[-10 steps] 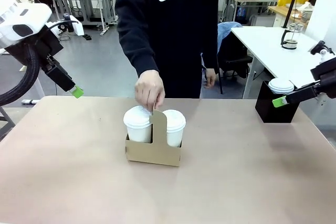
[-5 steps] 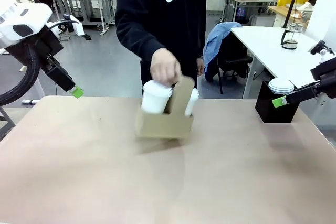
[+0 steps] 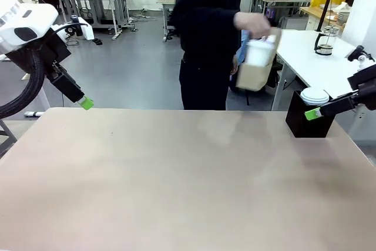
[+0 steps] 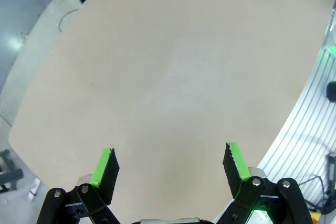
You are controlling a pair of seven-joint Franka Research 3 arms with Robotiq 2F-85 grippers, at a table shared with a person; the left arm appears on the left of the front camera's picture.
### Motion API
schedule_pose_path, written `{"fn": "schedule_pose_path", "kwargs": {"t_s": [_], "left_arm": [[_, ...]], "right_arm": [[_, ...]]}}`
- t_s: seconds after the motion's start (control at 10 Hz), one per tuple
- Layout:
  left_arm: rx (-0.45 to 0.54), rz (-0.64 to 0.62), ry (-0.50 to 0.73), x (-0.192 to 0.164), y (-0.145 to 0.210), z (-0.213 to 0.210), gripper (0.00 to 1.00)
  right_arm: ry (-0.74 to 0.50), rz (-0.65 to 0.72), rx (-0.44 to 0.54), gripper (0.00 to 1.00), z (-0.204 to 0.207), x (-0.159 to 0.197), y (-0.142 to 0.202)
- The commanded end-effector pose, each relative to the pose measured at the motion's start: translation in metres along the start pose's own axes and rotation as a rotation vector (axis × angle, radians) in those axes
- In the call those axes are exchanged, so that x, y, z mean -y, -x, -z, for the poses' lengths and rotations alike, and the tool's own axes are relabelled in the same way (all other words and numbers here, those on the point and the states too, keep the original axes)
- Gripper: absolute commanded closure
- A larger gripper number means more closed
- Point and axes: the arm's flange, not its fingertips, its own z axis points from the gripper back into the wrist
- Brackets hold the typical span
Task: Pour a drink into a cup and package it in a carrier.
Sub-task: Insert the held 600 ml Paper Cup into the Cup Carrier.
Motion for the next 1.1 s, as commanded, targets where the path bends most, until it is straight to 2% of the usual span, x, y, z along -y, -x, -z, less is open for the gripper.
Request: {"fn": "schedule_pose_path", "kwargs": {"t_s": [0.0,1.0], "left_arm": [[-0.018,-0.014,-0.015,-0.0004,-0.0008,-0.0017,0.0],[-0.018,-0.014,-0.015,-0.0004,-0.0008,-0.0017,0.0]], "right_arm": [[0.014,0.013,-0.007,0.0,-0.0005,-0.0008,0.0008],[0.014,0.013,-0.007,0.0,-0.0005,-0.0008,0.0008]]}}
